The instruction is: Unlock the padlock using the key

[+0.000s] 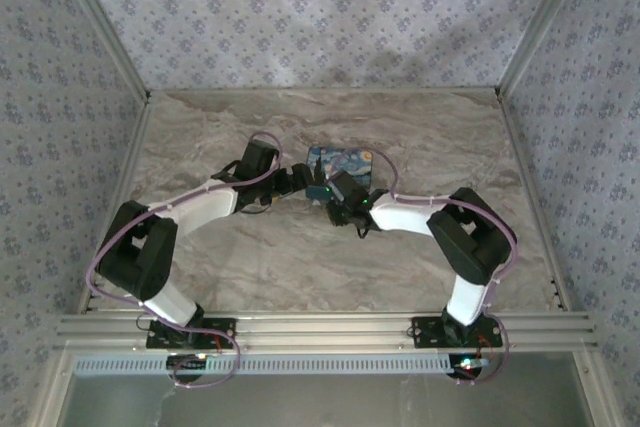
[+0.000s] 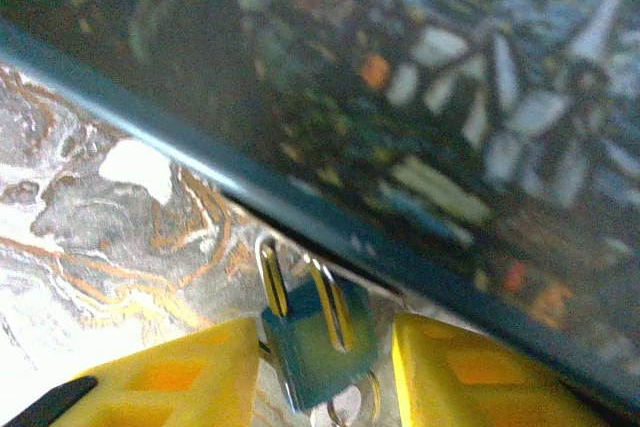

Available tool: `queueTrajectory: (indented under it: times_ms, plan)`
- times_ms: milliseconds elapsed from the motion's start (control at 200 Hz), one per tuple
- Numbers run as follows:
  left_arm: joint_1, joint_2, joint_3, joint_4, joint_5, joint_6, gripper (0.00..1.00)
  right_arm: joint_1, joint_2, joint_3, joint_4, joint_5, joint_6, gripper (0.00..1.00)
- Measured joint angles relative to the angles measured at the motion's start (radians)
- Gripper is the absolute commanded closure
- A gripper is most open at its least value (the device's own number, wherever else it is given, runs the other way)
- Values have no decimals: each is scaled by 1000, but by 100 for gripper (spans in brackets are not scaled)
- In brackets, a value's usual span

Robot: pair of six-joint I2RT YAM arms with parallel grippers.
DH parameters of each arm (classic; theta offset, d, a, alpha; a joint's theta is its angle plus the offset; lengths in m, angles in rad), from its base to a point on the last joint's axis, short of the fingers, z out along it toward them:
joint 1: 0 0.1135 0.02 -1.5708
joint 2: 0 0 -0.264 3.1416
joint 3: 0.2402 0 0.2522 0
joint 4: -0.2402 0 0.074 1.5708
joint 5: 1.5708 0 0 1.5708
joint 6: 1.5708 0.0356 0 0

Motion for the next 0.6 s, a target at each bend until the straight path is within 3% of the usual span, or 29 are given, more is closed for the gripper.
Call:
queueTrajectory:
  times_ms: [155,295,430,600]
  plan:
    - [0,3,0,3,0,0,2,0,19,5,-2,8,0,60]
    - [4,3,-1,3,0,0,2,2,21,5,-1,14,2,71]
    - [6,3,-1,3,4,0,2,7,21,5,-1,19,7,74]
    - [6,3,-1,3,4,1,2,17,13,3,0,34,2,92]
